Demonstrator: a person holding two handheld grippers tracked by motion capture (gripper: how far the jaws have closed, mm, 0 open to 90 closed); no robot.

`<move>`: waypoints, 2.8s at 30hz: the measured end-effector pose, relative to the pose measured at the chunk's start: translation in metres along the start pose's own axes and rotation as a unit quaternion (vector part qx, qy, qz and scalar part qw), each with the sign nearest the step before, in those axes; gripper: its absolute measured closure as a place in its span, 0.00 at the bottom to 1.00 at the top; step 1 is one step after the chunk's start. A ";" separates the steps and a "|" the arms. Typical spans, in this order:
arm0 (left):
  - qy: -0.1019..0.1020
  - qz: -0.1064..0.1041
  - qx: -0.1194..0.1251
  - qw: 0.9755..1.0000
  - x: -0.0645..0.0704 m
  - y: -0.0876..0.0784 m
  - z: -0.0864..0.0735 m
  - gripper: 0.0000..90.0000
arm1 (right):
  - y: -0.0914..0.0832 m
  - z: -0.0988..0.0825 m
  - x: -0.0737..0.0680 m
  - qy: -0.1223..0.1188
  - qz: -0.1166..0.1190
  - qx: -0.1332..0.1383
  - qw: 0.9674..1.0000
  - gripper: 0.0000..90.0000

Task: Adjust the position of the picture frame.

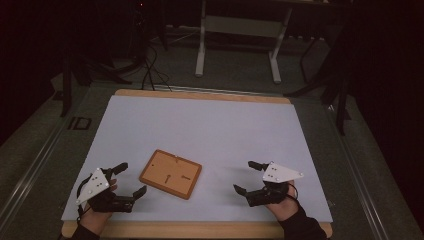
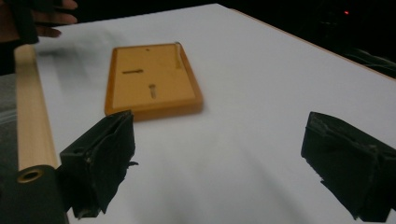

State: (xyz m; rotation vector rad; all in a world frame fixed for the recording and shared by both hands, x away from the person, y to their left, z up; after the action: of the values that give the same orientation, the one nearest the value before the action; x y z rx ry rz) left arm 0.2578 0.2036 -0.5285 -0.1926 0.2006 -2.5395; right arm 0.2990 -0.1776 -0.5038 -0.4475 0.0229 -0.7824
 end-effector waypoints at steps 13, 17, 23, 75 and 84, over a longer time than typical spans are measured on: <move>0.002 -0.004 -0.005 1.000 0.002 0.001 -0.001 0.01 | 0.037 0.020 -0.019 -0.027 0.034 -0.005 0.999 0.11; 0.002 -0.004 -0.004 1.000 0.002 0.000 -0.001 0.01 | 0.050 0.025 -0.025 -0.026 0.048 -0.012 0.998 0.11; 0.004 -0.006 -0.006 1.000 0.003 0.001 -0.001 0.01 | 0.067 0.032 -0.034 -0.031 0.062 -0.013 0.998 0.13; 0.004 -0.020 -0.001 1.000 0.004 -0.001 -0.001 0.01 | 0.188 0.033 -0.073 0.009 0.094 -0.045 0.995 0.55; 0.004 -0.020 -0.001 1.000 0.004 -0.001 -0.001 0.01 | 0.199 0.029 -0.074 0.002 0.095 -0.060 0.994 0.69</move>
State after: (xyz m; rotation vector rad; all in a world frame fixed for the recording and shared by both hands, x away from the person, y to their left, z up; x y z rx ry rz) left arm 0.2535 0.2023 -0.5287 -0.1891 0.2031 -2.5807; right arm 0.3860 0.0072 -0.5672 -0.5485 0.1147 -0.5959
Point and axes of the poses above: each handheld gripper's, and its own axes: y roughly forward along the jaws, z roughly out of its top, x roughly to its right, the point moved 6 cm from there along y, roughly forward along the jaws, and after that the axes turned 14 degrees about -z, right-handed, at the moved point
